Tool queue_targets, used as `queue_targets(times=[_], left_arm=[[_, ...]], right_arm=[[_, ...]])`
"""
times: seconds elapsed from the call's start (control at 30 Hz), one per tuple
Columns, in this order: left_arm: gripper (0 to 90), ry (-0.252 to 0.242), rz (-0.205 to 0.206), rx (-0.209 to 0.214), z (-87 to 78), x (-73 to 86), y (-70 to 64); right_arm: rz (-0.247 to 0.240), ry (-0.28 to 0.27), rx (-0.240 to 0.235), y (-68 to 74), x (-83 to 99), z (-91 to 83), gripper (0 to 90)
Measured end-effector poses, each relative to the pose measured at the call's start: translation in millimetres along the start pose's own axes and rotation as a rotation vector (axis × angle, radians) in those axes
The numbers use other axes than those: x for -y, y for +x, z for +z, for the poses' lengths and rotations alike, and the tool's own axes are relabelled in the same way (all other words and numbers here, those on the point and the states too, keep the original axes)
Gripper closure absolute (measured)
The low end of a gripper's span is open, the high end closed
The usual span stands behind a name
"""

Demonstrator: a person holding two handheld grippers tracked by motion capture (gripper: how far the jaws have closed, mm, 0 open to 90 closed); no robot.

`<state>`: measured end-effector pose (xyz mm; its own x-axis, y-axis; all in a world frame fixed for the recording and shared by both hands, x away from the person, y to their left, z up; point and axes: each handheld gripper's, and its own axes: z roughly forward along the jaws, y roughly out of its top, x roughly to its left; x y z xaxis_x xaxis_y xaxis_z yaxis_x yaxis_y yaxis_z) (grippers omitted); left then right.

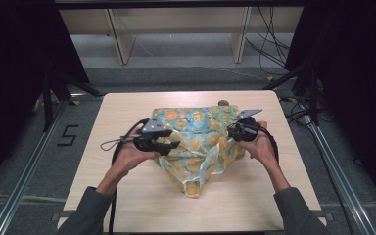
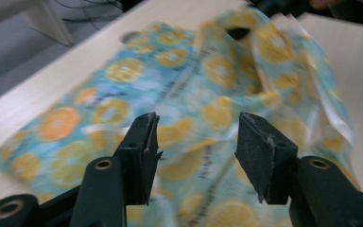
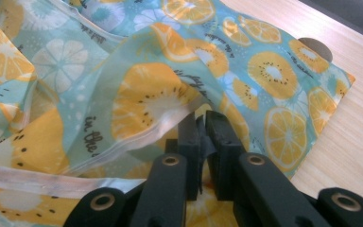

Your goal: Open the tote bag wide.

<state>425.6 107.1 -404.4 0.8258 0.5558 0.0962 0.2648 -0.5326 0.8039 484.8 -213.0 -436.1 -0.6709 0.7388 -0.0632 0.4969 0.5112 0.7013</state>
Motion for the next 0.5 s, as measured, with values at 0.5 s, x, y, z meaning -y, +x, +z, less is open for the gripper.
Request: queue_targets(times=[0.5], left_arm=[[31.0,0.252,0.135,-0.028,82.1,28.1,-12.6]], right_arm=[[0.030,0.001,-0.025,-1.6,3.4,-0.9,81.9]])
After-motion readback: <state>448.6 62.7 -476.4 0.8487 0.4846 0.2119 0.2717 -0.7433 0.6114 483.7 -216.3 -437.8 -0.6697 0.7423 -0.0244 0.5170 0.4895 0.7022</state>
